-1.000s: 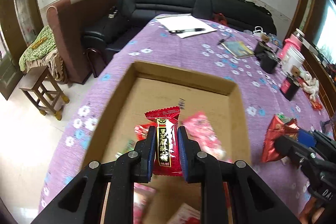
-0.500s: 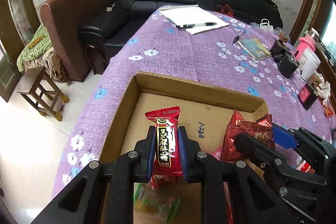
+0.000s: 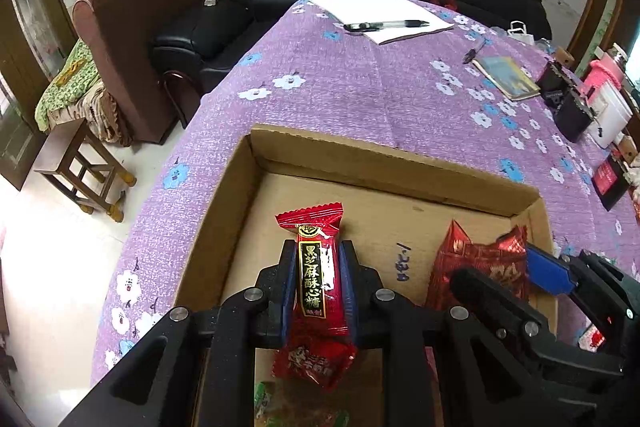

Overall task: Organize snacks
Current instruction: 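Carry both snacks over the tray and open both grippers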

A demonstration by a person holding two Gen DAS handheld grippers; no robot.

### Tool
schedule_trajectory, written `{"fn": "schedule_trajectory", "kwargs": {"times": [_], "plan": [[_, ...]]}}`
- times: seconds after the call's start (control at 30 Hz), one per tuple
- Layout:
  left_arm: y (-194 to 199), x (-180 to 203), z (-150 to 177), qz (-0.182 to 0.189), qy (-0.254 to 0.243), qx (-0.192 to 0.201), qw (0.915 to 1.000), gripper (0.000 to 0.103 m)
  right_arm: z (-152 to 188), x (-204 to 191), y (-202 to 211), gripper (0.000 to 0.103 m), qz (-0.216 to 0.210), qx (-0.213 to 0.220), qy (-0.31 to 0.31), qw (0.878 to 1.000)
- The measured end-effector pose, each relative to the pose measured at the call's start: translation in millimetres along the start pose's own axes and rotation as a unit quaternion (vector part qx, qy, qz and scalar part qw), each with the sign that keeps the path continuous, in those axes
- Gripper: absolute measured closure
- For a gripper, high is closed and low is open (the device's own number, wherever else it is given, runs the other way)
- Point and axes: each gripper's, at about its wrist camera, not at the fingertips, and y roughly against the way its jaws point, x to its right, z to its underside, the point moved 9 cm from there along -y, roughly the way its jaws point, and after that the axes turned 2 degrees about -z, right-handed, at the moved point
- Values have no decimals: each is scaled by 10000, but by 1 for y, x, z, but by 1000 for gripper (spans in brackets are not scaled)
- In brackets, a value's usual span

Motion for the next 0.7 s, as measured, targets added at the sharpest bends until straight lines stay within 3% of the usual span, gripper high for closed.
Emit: {"fn": "schedule_trajectory", "kwargs": {"times": [0.17, 0.23, 0.3, 0.7], "plan": [[-3, -5, 0, -158, 5, -40, 9999, 80, 1, 2, 0, 59, -15, -2, -22, 10000], [-2, -7, 0, -178, 26, -29, 9998, 67, 0, 2, 4, 47, -2, 35, -35, 10000], [4, -11, -2, -268, 44, 83, 9996, 35, -1, 4, 8, 42, 16, 81, -35, 10000], [23, -8, -1, -363, -34, 246, 9990, 32, 5, 11, 52, 42, 37, 344, -34, 9994]]}}
